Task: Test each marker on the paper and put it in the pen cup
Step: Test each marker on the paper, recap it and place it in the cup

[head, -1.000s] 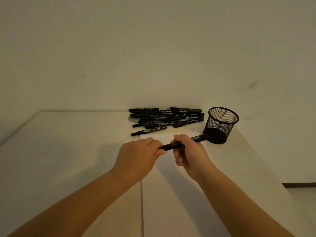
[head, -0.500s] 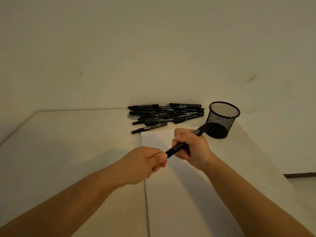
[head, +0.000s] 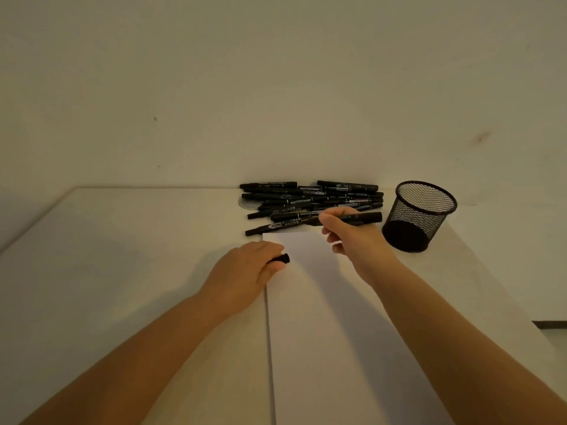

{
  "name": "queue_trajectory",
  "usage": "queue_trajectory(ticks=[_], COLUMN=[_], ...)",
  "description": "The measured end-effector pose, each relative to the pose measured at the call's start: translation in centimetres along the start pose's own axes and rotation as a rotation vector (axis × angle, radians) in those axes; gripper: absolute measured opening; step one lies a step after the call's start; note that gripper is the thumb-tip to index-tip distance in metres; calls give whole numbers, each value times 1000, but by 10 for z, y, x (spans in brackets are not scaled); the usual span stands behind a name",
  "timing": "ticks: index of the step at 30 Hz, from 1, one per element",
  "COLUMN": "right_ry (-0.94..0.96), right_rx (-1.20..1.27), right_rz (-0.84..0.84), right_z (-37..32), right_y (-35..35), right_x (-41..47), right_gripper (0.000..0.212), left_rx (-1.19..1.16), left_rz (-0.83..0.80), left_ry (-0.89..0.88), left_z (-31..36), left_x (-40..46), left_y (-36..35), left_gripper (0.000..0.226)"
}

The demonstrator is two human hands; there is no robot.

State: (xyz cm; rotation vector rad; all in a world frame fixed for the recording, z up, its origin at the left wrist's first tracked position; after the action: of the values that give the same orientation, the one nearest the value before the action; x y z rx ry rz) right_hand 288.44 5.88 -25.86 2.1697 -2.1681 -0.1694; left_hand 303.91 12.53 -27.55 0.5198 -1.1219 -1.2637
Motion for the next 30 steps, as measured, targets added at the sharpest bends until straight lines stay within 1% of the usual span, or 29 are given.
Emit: queue_trajectory(ticks=[3, 6, 8, 10, 13, 16, 19, 24, 27, 30], right_ry=[-19, 7, 58, 110, 190, 274, 295, 291, 263, 246], right_rx=[-8, -16, -43, -65, -124, -165, -205, -254, -260, -276], right_rz=[-29, 88, 160, 184, 128, 15, -45, 34, 67, 167], right_z=[5, 13, 21, 26, 24, 18, 18, 17, 18, 18], right_y=[-27, -36, -35, -34, -41, -58, -66, -58, -52, -36], right_x=[11, 23, 26, 27, 28, 23, 20, 23, 25, 26], right_gripper=[6, 14, 19, 20, 15, 11, 10, 17, 16, 18], left_rx=[43, 19, 13, 20, 18, 9, 18, -11, -20, -30], left_rz=[4, 0, -1, -13, -18, -27, -52, -67, -67, -61], left_ry=[-24, -31, -38, -45, -43, -17, -4, 6, 11, 7], left_z=[-5, -8, -7, -7, -7, -10, -11, -14, -14, -13], left_x=[-1, -1, 1, 1, 0, 0, 0, -1, -2, -1], left_y=[-6, -9, -9, -11, -10, -7, -7, -8, -7, -6], left_gripper=[36, 36, 36, 37, 36, 36, 35, 33, 32, 31])
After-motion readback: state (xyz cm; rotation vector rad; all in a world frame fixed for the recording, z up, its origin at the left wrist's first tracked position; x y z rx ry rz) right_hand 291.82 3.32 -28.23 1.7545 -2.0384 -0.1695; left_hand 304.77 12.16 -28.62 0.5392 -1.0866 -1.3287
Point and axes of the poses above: each hand's wrist, its own x-axis towards the middle knuckle, its own y-axis out of the back of the hand, z = x × y, the point moved 10 cm from there along x, towards the middle knuckle, and after that the axes turned 10 degrees about z, right-handed, at the moved point
